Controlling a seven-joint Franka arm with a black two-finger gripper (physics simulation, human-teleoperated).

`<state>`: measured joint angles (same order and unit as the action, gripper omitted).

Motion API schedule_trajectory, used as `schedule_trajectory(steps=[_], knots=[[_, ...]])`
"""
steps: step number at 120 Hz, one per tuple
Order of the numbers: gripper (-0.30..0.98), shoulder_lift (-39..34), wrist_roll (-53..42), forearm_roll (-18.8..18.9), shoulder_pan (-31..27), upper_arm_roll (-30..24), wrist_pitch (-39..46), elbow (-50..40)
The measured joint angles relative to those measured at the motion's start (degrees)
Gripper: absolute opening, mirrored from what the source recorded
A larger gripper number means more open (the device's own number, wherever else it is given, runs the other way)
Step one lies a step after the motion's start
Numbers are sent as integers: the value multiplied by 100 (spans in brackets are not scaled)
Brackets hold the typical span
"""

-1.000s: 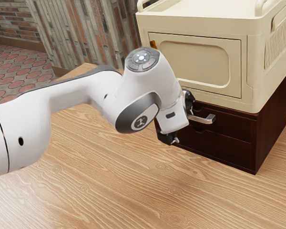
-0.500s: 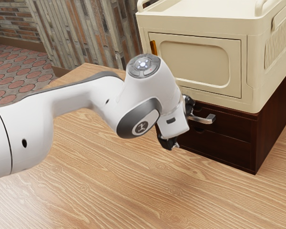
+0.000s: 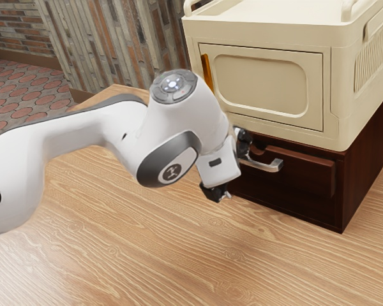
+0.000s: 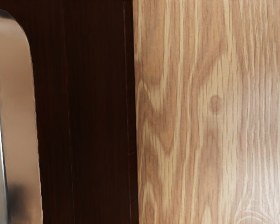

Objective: Pull the drawer handle with one arm to open the drawer

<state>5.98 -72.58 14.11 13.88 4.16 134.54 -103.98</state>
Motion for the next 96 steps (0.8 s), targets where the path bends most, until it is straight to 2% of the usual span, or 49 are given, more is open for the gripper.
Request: schedule_trajectory(steps=[23,48,70,96], knots=[[59,-457,2,3,-1,-55,-1,-393],[63,-846,5,1,-111,-240,-3,-826],[60,-1130,7,-6,114,-273,-7,-1131],[64,-1354,11,-3,141,-237,-13,-1404]])
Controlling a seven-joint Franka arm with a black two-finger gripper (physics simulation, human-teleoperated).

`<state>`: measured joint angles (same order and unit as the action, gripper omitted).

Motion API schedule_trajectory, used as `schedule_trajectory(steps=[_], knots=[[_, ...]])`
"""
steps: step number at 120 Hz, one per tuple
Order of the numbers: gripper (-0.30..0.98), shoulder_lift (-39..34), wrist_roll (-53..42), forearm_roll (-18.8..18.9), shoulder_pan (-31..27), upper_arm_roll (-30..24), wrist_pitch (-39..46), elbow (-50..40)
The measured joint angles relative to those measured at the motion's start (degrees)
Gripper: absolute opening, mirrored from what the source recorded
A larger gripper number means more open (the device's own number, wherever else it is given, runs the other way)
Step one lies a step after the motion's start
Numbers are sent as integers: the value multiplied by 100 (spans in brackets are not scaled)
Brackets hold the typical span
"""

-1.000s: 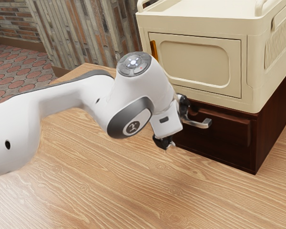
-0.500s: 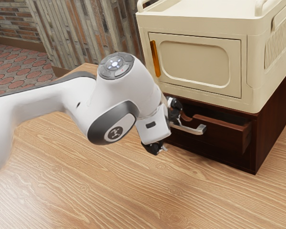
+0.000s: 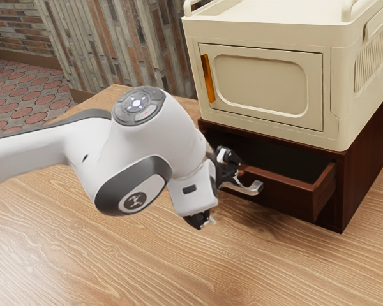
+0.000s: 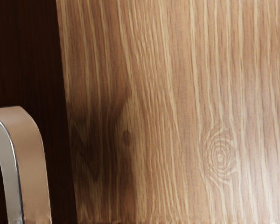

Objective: Pull the drawer handle with one arm to open the drawer

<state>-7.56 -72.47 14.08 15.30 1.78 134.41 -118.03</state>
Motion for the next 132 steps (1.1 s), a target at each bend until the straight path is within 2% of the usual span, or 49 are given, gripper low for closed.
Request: schedule_trajectory(steps=[46,81,98,110,132], knots=[[65,-927,6,2,0,13,-28,-882],[68,-1411,6,-4,196,14,-120,-908],[68,-1313,3,-150,209,-5,-462,-70],[68,-1223,66,-449,198,9,-705,434],[69,-579,493,-673,151,250,-1584,1577]])
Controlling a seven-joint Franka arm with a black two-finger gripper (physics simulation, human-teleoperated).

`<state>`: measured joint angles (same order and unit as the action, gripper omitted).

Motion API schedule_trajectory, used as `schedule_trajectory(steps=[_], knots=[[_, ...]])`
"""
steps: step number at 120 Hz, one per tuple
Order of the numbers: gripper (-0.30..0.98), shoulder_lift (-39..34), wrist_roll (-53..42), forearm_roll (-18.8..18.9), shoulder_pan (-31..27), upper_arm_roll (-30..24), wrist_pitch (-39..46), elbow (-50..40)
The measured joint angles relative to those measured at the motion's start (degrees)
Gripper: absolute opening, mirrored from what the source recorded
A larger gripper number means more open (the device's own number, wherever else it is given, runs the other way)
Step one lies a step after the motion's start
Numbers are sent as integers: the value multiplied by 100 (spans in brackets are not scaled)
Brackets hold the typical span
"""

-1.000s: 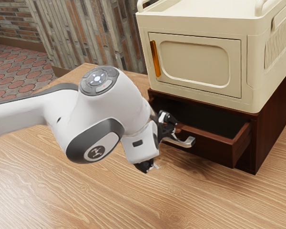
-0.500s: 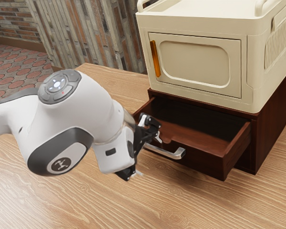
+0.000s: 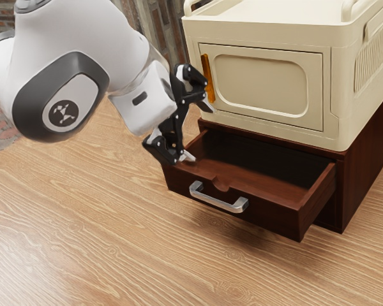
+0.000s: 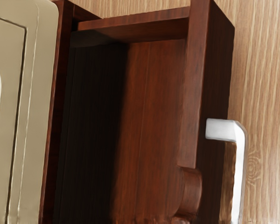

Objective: Pull the drawer handle with one arm to open the drawer

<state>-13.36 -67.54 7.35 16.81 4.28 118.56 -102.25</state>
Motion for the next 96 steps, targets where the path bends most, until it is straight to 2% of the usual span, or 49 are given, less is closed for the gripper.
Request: schedule_trajectory(steps=[20,51,96], knots=[[69,94,808,-28,-156,143,-756,261],[69,164,2834,-54,-191,283,-2136,673],[69,379,4930,-80,-199,579,-2680,765]])
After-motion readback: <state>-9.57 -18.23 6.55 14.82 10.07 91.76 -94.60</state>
